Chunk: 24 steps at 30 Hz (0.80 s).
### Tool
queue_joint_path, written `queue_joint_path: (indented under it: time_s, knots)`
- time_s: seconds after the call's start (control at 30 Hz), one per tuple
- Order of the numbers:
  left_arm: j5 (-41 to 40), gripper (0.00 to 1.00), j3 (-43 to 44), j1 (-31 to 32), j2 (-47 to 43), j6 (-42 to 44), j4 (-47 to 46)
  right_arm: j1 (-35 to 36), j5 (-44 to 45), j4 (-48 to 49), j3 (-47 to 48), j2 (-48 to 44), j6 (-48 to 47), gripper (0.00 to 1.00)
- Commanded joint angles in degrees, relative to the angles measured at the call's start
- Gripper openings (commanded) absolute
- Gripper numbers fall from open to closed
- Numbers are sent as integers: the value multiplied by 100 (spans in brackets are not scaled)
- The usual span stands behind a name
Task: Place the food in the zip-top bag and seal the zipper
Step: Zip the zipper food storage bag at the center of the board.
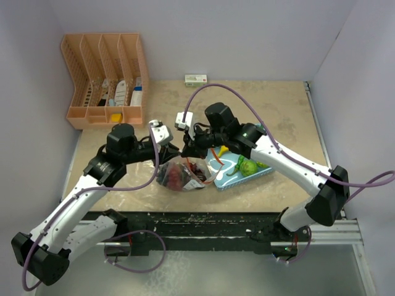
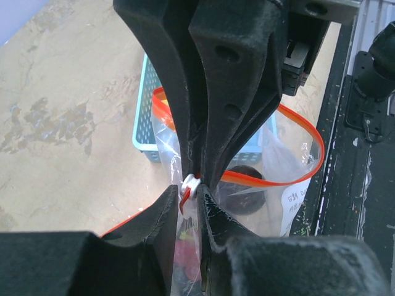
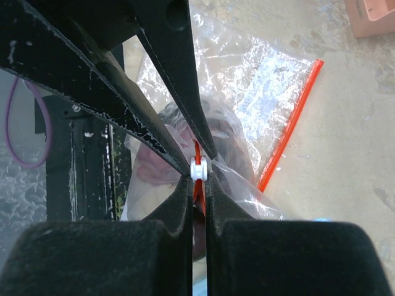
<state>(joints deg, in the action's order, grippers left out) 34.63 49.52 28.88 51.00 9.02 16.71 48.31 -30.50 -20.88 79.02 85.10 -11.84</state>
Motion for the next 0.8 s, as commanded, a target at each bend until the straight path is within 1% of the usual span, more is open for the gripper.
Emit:
queue_joint_path:
  time_s: [0.0, 0.1, 0.3, 0.4, 0.5, 0.63, 0.77]
  knots:
    - [338, 22, 83, -31, 141, 321, -337, -3, -210, -91, 236, -226, -43, 0]
    - [558, 22, 65, -32, 105, 401, -218, -4, -132, -91, 229, -252, -53, 0]
    - [941, 22, -229, -32, -256, 465, -207, -6, -63, -176, 283, -274, -90, 0]
    - [961, 22, -262, -32, -266, 499, -125, -6, -78, -175, 280, -299, -84, 0]
    - [929, 22, -195, -32, -199, 577, 221, -6, -70, -176, 287, -310, -79, 0]
    - [1224, 22, -274, -32, -339, 471, 253, -6, -25, -187, 285, -295, -95, 0]
    - [1304, 22, -294, -32, -529, 475, 399, -6, -15, -222, 323, -266, -110, 0]
